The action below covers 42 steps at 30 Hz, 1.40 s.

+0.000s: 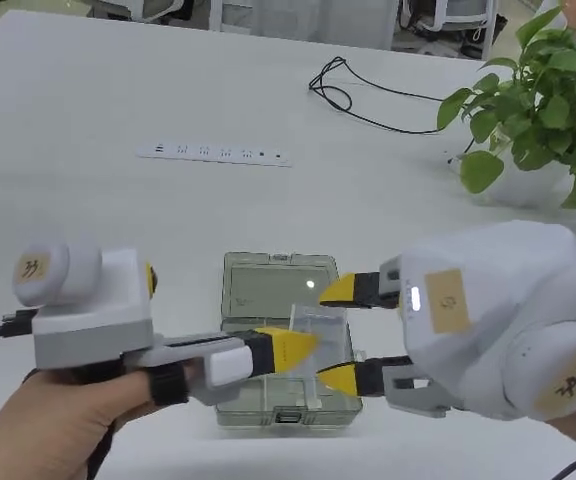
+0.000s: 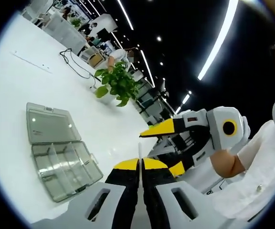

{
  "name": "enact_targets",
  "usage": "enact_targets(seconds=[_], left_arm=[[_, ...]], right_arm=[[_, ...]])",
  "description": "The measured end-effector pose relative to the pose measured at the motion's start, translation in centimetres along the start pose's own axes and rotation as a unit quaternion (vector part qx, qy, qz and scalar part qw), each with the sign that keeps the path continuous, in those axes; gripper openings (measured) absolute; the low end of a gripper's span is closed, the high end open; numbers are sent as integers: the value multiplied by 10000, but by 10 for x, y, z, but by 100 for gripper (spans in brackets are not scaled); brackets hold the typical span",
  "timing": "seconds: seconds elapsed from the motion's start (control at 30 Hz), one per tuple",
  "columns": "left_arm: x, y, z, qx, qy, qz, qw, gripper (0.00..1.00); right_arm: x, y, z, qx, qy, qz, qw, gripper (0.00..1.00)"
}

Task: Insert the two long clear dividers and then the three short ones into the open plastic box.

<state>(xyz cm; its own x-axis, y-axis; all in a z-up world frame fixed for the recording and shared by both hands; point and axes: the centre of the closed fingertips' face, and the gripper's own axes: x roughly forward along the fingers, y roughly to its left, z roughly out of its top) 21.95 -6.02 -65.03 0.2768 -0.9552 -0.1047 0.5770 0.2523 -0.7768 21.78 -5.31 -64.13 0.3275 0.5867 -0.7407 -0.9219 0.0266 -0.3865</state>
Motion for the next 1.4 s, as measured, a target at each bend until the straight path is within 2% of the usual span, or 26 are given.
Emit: enact_targets(seconds=[0.13,0.27,0.3,0.33,0.37,0.47,0.5,0.6,0.63,0.77,0.8,0.83,0.9,1.13,1.4], left_arm=[[-2,-3,-5,644,241,-63,9976,0],[-3,-12,-11,1331,459,-231,9898,0],[-3,-13,-12,1424,503,-276,9881,0],[-3,-16,-14,1659,585,-359,9838,0],[-3,-17,-15,1746,609,-383,9820,0],[-4,-20,-16,2253,731,-495,9703,0],[-4,-22,-16,2361,726,-537,9675,0],[-4,-28,-16,2540,755,-669,9619,0],[-4,-30,-17,2634,777,-712,9589,0],[-3,-30,-17,2921,866,-734,9496,0],[-3,-31,-17,2981,877,-741,9476,0],[-3,-33,-18,3087,883,-805,9436,0],[-3,-38,-19,3217,887,-912,9383,0],[-2,-41,-18,3323,861,-968,9342,0],[-3,-42,-21,3412,887,-993,9305,0]], right_arm=[[-8,-7,4,568,-389,194,9974,33],[-15,-7,3,911,-592,552,9925,28],[-17,-7,2,1002,-627,678,9907,27],[-18,-6,1,1058,-660,779,9891,25],[-20,-4,1,1170,-708,957,9860,24],[-24,3,2,1431,-852,1381,9763,21],[-24,4,2,1458,-887,1459,9745,19],[-26,9,2,1491,-950,1745,9687,17],[-26,10,3,1516,-963,1827,9666,16],[-27,18,5,1539,-1025,2185,9581,12],[-27,19,5,1533,-1036,2248,9567,10],[-26,21,6,1529,-1035,2296,9556,9],[-25,23,7,1496,-1043,2376,9541,8],[-24,29,8,1426,-1055,2543,9507,5],[-23,32,8,1382,-1063,2604,9496,3]])
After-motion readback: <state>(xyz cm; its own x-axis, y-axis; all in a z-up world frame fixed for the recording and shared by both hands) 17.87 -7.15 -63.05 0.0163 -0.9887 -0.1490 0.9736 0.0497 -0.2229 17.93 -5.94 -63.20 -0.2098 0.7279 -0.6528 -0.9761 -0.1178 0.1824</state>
